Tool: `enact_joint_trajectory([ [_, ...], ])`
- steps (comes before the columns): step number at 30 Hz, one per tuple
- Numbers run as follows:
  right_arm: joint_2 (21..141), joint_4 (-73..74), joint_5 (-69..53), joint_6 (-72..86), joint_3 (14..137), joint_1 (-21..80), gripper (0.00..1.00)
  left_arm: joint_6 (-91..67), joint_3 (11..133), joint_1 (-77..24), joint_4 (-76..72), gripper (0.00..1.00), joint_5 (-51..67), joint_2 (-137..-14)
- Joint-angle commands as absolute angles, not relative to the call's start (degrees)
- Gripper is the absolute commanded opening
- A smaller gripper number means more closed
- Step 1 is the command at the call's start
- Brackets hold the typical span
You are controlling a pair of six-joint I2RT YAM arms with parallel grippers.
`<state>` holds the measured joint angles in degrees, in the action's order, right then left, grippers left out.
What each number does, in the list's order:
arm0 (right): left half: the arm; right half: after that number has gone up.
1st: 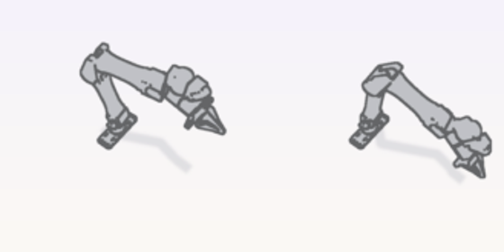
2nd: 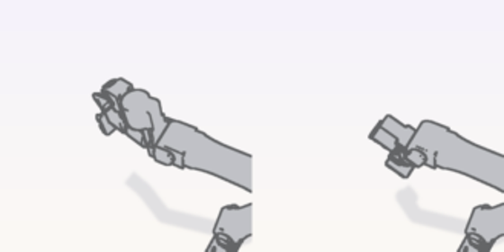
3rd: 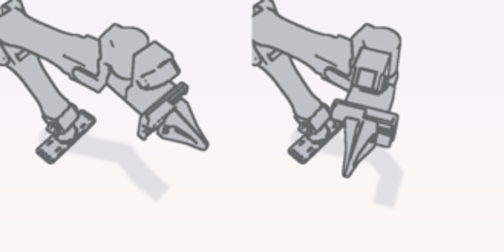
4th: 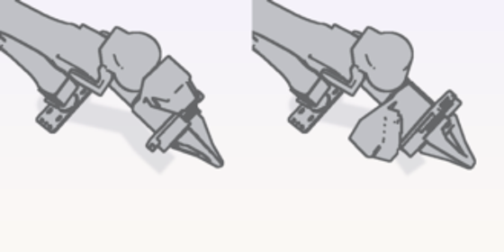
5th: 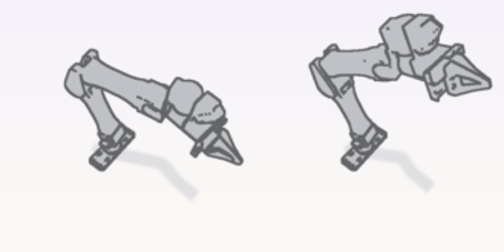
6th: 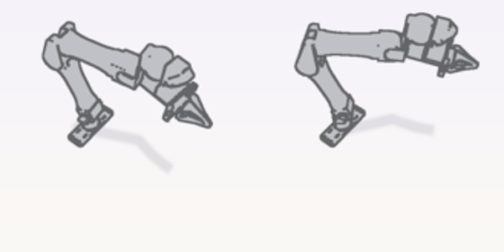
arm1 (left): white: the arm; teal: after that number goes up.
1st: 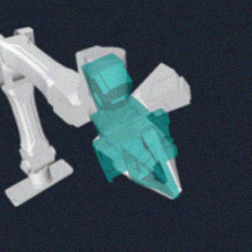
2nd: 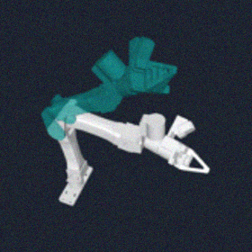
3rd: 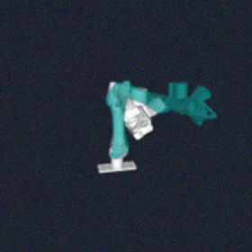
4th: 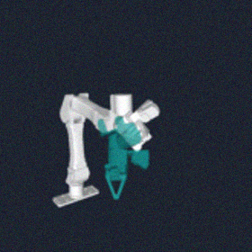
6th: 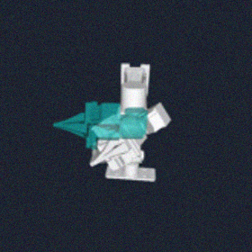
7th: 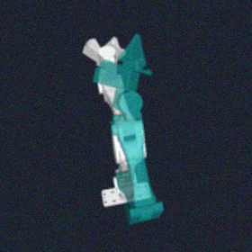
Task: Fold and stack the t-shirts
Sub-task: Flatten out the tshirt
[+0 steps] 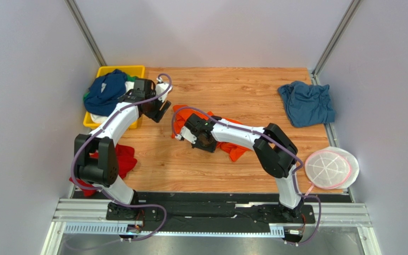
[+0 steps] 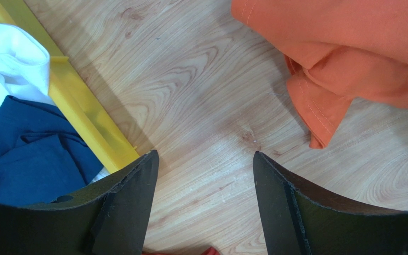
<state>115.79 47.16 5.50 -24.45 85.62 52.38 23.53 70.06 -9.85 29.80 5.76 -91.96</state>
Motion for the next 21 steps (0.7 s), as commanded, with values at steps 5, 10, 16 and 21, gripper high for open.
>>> enact_joint_trajectory([
  [5,114.27,46.14,9.75,-25.49,85.96,51.86,0.0,24.35,71.1,-9.14,28.21,0.73,6.94,-92.72],
  [10,108.48,49.48,16.16,-24.7,85.34,49.84,0.0,23.47,72.86,-9.14,29.35,0.72,9.05,-93.25],
  [16,100.22,54.66,21.44,-24.43,86.04,47.81,0.0,22.33,74.0,-9.14,29.71,0.71,10.55,-94.22],
  [21,96.51,58.35,24.51,-23.56,87.54,47.02,0.0,21.62,75.32,-9.14,30.06,0.7,11.42,-95.54],
])
